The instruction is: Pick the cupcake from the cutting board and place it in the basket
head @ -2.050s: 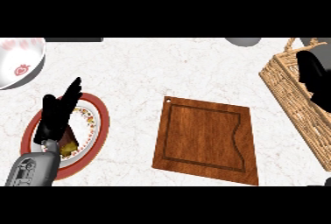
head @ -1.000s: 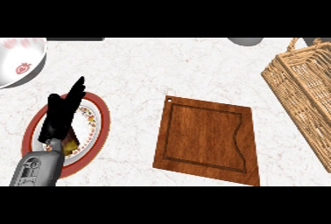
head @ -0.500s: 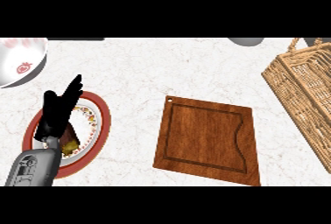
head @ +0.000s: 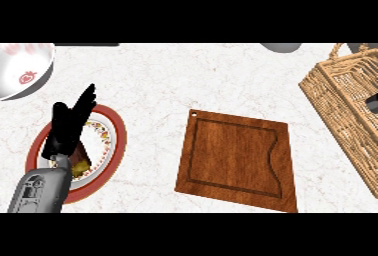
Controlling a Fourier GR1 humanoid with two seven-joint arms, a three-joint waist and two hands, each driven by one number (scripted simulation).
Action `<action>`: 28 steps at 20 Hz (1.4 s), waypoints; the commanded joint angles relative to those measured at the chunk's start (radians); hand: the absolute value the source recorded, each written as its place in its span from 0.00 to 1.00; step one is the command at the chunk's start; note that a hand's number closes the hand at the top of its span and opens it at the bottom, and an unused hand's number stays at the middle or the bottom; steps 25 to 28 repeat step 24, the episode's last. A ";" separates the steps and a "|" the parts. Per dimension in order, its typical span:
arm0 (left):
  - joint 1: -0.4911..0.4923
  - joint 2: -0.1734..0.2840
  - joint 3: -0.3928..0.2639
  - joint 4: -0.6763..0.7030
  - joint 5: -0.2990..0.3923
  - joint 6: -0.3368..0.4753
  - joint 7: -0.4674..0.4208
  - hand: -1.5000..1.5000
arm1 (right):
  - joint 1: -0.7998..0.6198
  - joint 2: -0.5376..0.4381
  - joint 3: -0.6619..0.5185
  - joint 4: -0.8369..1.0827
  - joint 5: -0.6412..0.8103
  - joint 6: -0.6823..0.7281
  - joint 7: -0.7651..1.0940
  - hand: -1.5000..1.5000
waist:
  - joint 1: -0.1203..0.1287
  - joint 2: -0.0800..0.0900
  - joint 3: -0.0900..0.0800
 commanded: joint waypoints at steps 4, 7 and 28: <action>0.021 -0.017 -0.019 -0.011 -0.023 0.015 -0.004 0.50 | -0.030 0.011 -0.090 0.034 -0.086 -0.077 -0.049 0.00 | -0.004 -0.003 0.000; 0.017 0.029 0.028 0.000 0.031 -0.038 -0.009 0.50 | -0.011 0.030 -0.155 0.051 -0.116 -0.174 -0.071 0.00 | -0.004 -0.002 0.000; 0.012 -0.016 -0.008 -0.053 -0.004 0.009 0.043 0.50 | 0.153 -0.374 -0.497 0.526 -0.301 -0.063 -0.273 0.00 | -0.007 0.003 0.004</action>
